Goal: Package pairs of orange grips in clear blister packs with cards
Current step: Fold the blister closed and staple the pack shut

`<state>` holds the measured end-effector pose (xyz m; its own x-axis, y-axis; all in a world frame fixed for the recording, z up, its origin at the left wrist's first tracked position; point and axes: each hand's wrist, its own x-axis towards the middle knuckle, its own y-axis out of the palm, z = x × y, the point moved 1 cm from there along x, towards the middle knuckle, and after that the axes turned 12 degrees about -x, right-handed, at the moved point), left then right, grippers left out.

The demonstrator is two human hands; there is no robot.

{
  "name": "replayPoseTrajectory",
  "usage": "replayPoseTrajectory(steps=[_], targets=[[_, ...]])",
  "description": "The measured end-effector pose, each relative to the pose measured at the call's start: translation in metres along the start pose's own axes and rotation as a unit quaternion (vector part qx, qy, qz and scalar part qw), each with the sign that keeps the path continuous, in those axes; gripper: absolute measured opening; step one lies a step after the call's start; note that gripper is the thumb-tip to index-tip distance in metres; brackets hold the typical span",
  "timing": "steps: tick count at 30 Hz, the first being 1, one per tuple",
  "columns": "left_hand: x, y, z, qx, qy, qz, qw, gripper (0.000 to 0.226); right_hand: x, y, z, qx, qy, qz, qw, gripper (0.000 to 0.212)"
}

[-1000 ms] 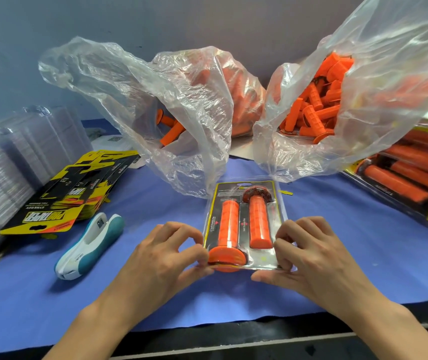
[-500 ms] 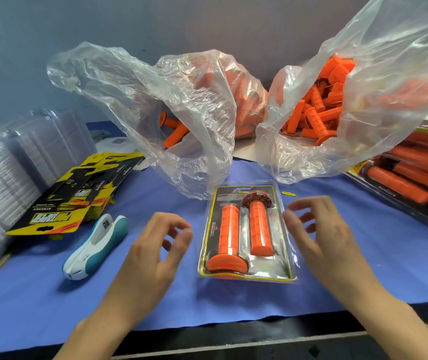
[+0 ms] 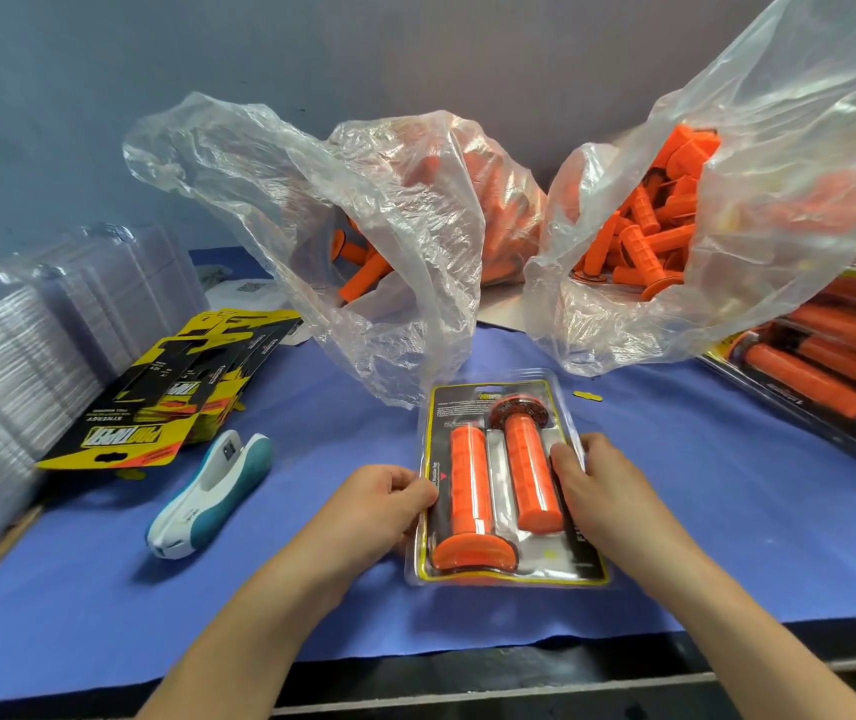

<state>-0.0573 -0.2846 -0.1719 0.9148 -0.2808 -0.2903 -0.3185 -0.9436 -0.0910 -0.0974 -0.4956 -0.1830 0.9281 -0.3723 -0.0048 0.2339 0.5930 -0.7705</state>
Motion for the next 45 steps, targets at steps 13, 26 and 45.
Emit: replayPoseTrajectory(steps=[13, 26, 45], targets=[[-0.007, -0.009, -0.002, -0.004, 0.134, -0.078, 0.988, 0.046, -0.022, -0.015, 0.03, 0.066, -0.121, -0.133, 0.982, 0.024], [-0.004, -0.017, -0.008, -0.079, 0.202, -0.097, 0.971, 0.031, -0.024, -0.012, 0.03, 0.085, -0.152, -0.084, 0.981, 0.027], [0.007, -0.034, -0.002, -0.086, 0.143, -0.116, 0.979, 0.045, -0.028, -0.021, 0.021, 0.233, -0.059, 0.232, 0.942, 0.032]])
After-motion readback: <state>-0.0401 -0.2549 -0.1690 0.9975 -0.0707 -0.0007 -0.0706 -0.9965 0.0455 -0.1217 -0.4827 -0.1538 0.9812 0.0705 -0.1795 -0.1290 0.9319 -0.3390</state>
